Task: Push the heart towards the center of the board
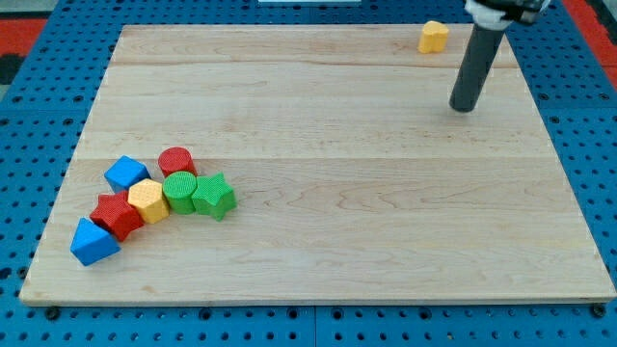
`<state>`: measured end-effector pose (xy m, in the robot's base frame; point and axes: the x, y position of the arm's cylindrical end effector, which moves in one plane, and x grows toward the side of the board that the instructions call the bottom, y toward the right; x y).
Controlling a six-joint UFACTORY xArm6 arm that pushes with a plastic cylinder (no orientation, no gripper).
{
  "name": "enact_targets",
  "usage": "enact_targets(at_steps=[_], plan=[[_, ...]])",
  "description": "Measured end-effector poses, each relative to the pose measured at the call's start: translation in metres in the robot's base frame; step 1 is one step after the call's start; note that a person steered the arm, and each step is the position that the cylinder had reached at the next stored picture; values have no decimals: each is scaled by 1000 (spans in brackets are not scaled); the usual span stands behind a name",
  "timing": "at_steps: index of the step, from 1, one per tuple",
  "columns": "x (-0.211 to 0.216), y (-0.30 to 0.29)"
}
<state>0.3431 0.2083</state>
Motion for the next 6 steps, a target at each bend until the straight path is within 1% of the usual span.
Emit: enact_targets(at_steps=[1,2,3,4,5,6], plan=[[-37,45],[-84,69],[-128,68],[-132,5],[-128,-78],[-107,-160]])
